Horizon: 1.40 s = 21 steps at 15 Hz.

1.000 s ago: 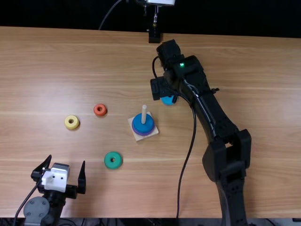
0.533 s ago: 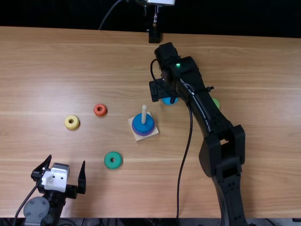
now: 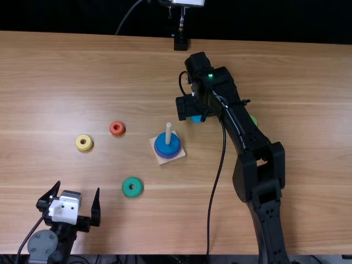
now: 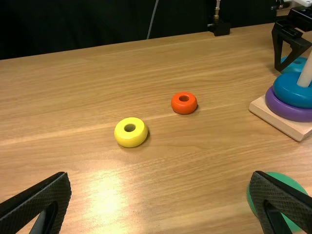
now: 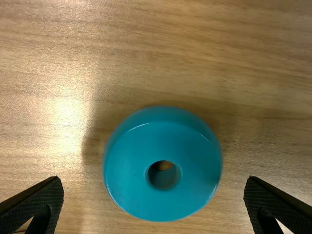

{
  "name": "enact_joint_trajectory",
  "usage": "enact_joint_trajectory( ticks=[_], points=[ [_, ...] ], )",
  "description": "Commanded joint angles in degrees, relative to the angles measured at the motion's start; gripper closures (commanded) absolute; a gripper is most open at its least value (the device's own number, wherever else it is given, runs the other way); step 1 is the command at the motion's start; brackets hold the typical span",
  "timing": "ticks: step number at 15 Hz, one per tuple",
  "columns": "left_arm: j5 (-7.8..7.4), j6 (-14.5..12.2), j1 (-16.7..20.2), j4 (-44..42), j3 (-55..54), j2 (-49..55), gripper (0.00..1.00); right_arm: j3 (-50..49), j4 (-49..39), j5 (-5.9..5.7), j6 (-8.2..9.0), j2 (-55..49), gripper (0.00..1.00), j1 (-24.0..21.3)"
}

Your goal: Build the Hanoi tower: stack the rings onto the peg from bottom to top in this color order: purple, dark blue, light blue, dark green, light green, yellow, orange.

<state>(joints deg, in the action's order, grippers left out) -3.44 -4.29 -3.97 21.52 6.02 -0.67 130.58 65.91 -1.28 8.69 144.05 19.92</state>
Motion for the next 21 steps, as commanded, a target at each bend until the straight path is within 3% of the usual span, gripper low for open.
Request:
enact_joint_trajectory(
  ticks=[1,13,14,15,16,17,21],
  points=[
    [-0.88,-0.77,0.63,4.64,-6.02,0.67,0.0,1.52,-0.46,0.65,0.17,1.15,0.0,-0.59],
    [-0.88,-0.77,0.63,4.53,-6.02,0.67,0.0,2.39,-0.67,0.54,0.07,3.61,0.0,-1.38],
    [-0.88,-0.77,0.63,4.53,-6.02,0.67,0.0,2.31,-0.25,0.54,0.17,3.61,0.2,-1.38],
    [-0.88,-0.77,0.63,4.53,-6.02,0.67,0.0,2.31,0.18,0.54,-0.04,3.61,0.55,-1.38],
    [-0.88,-0.77,0.63,4.64,-6.02,0.67,0.0,2.22,0.18,0.65,-0.36,3.61,0.8,-1.38],
    [-0.88,-0.77,0.63,4.53,-6.02,0.67,0.0,1.95,0.28,0.75,-0.46,3.61,1.0,-1.38],
    [-0.88,-0.77,0.63,4.53,-6.02,0.67,0.0,1.78,0.39,0.65,-0.57,3.61,1.0,-1.29]
  ],
)
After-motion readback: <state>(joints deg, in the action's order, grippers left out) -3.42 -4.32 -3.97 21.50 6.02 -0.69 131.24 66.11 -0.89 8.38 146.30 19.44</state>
